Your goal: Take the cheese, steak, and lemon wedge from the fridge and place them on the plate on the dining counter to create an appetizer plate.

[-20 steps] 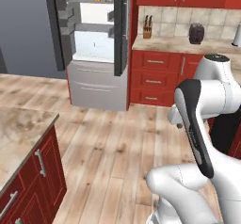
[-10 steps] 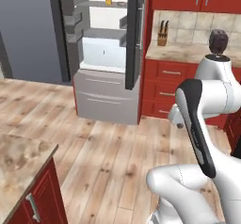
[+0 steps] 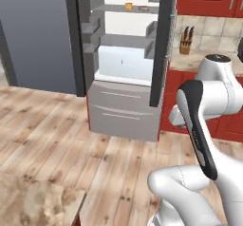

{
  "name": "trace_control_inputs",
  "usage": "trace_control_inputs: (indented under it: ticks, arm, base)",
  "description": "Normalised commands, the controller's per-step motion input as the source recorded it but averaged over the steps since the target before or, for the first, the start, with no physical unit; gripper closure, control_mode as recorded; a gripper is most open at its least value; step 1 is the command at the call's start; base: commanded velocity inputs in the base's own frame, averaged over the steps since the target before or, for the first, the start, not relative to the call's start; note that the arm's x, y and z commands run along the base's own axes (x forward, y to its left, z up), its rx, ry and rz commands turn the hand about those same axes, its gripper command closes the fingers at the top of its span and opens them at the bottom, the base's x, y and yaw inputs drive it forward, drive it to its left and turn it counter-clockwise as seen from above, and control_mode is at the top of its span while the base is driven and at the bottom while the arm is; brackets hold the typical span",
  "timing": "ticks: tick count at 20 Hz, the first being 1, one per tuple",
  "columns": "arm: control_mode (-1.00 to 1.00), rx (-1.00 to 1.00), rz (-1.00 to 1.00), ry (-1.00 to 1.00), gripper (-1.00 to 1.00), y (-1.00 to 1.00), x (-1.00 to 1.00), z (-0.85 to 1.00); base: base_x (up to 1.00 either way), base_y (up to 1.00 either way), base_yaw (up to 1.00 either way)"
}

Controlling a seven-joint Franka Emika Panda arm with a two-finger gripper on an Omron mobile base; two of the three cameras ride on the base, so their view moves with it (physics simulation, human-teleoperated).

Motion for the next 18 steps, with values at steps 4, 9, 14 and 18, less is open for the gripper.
trace_control_inputs:
  ticks: [4,9,14,18]
  arm:
    - [1.00,0.00,0.00,0.00,-1.00,0.00,0.00,0.00]
    - [1.00,0.00,0.00,0.00,-1.00,0.00,0.00,0.00]
    - [1.00,0.00,0.00,0.00,-1.00,0.00,0.00,0.00]
    - [1.00,0.00,0.00,0.00,-1.00,0.00,0.00,0.00]
  base:
    - [1.00,0.16,0.00]
    - [1.00,0.09,0.00]
    - [1.00,0.29,-0.01]
    - [1.00,0.45,-0.05]
